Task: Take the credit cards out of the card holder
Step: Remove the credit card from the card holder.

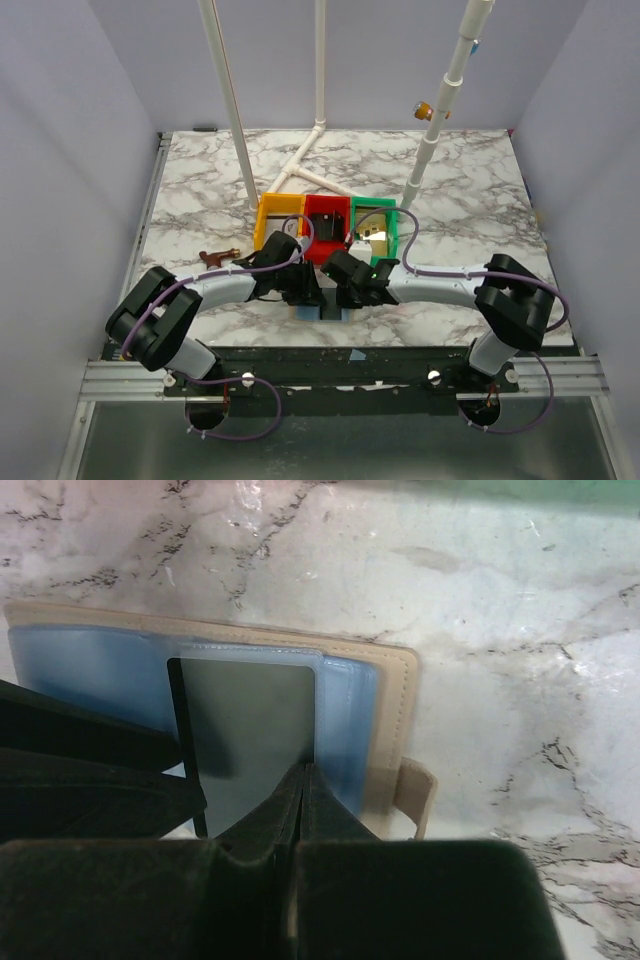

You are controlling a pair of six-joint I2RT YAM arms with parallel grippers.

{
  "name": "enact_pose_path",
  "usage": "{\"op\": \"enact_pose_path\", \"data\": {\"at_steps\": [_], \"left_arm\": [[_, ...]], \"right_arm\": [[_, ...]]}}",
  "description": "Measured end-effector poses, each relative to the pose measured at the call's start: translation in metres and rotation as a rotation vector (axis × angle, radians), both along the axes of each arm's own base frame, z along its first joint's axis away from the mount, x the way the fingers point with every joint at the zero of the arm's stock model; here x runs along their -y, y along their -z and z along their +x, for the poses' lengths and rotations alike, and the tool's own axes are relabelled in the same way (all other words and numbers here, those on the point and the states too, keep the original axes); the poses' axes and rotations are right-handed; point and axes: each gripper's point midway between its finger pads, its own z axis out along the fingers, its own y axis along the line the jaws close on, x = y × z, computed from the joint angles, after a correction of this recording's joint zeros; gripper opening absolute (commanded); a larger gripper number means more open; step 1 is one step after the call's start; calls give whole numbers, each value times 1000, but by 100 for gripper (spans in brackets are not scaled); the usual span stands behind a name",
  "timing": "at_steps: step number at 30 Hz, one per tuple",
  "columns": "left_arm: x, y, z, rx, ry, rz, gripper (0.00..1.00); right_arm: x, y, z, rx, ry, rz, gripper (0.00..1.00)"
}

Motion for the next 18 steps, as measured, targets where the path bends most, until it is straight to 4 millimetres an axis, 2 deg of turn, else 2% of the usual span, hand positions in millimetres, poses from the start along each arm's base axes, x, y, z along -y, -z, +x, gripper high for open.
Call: {"op": "enact_pose_path", "data": {"at_steps": [5, 13, 18], "left_arm": [[0, 0, 0, 0, -1, -4, 32], [-2, 2, 0, -6, -10, -5, 23], [-3, 3, 0, -18, -19, -19, 21]], "right_arm": [[-6, 1, 2, -1, -4, 12, 1], [-7, 1, 2, -1, -4, 13, 1], [-7, 1, 2, -2, -3, 13, 1]]}}
